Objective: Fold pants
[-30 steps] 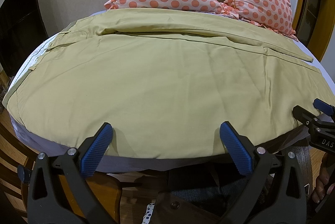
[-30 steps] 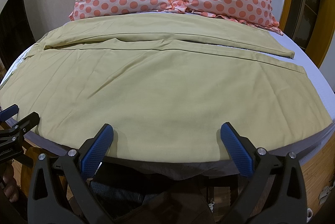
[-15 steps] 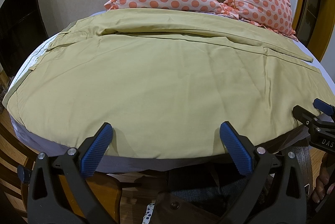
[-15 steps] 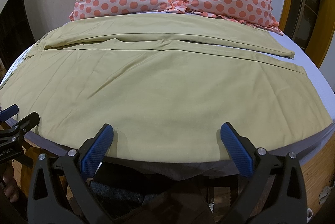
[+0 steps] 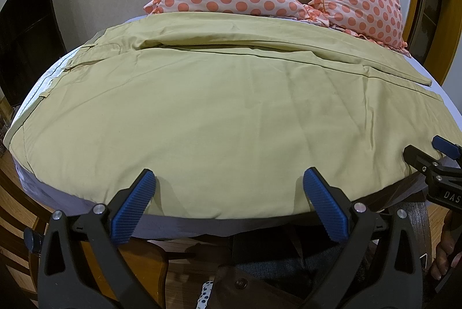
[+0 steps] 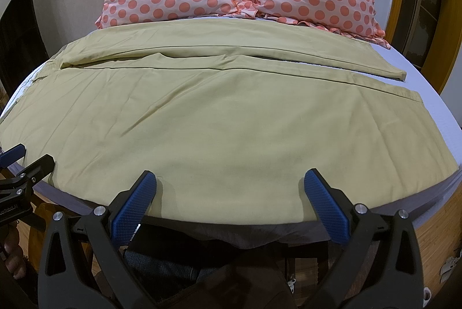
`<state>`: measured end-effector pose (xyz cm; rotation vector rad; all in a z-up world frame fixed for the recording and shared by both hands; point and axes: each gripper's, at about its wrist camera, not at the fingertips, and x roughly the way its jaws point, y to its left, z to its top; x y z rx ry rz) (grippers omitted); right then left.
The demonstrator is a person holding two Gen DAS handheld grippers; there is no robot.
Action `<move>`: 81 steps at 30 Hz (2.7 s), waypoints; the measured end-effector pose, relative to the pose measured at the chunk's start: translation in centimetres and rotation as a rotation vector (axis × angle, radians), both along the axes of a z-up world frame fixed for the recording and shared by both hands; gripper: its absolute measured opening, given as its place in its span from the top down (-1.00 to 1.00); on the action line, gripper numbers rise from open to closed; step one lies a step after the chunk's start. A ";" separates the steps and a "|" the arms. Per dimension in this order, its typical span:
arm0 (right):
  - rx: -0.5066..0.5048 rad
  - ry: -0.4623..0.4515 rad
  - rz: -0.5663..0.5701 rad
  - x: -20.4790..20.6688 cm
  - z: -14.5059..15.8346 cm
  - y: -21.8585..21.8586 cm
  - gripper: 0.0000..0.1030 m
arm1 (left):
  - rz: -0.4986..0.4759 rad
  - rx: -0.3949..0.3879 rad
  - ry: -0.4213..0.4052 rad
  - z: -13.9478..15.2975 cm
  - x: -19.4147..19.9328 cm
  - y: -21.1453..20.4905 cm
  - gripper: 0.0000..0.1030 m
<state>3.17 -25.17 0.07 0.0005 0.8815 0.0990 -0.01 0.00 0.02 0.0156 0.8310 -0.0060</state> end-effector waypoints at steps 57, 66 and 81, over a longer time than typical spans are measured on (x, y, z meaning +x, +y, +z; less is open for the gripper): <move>0.170 0.243 -0.892 37.5 -1.7 -23.6 -0.14 | -0.006 -0.054 -0.088 3.1 5.1 1.8 -0.97; 0.025 0.139 -0.791 35.3 -2.4 -23.8 0.69 | -0.030 -0.094 -0.050 1.8 7.0 1.8 -0.97; 0.775 -0.247 -0.549 9.6 4.5 -28.1 0.92 | 0.012 -0.315 -0.197 5.4 5.3 6.6 -0.96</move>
